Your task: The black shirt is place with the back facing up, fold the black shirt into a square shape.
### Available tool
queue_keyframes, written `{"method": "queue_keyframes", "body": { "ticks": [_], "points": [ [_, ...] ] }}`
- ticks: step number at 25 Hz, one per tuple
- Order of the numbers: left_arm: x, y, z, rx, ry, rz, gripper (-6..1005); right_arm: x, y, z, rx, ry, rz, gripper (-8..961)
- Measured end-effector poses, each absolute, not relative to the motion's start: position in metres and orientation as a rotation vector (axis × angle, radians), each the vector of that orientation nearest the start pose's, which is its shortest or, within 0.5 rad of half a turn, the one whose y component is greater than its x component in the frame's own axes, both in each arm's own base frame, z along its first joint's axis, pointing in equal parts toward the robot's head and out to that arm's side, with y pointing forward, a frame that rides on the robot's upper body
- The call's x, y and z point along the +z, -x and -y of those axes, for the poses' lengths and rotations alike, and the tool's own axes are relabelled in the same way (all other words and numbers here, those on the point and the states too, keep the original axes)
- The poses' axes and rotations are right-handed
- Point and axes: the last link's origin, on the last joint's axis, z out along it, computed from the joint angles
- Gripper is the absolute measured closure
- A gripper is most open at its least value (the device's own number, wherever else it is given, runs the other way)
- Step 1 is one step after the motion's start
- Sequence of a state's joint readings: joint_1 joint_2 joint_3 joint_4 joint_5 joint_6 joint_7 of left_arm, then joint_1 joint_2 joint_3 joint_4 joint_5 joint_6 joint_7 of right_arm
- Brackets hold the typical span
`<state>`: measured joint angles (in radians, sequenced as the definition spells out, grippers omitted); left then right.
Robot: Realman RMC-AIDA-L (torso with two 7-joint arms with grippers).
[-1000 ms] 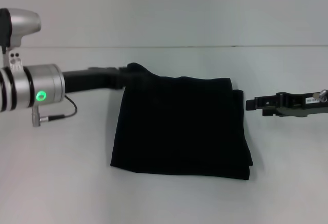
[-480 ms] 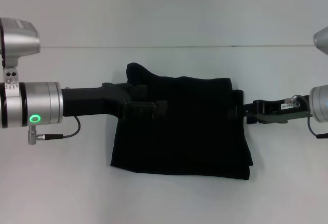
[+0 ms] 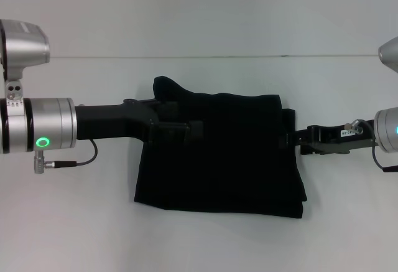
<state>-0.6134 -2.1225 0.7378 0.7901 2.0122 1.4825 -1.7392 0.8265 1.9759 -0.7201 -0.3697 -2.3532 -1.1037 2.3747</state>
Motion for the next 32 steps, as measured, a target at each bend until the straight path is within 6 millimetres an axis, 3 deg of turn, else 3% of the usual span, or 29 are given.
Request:
{"method": "queue_keyframes", "body": {
  "ticks": [6, 17, 28, 32],
  "points": [
    [0.000, 0.216, -0.365, -0.706, 2.683, 0.869, 76, -0.022, -0.267, -0.409, 0.248, 2.191, -1.733, 205],
    [0.002, 0.218, -0.367, -0.692, 2.673, 0.859, 77, -0.029, -0.260, -0.410, 0.245, 2.199, -1.748, 316],
    [0.003, 0.220, -0.369, -0.684, 2.656, 0.861, 77, -0.030, -0.263, -0.410, 0.239, 2.182, -1.738, 803],
    [0.003, 0.221, -0.370, -0.682, 2.651, 0.864, 77, -0.029, -0.265, -0.411, 0.245, 2.174, -1.732, 897]
  ]
}}
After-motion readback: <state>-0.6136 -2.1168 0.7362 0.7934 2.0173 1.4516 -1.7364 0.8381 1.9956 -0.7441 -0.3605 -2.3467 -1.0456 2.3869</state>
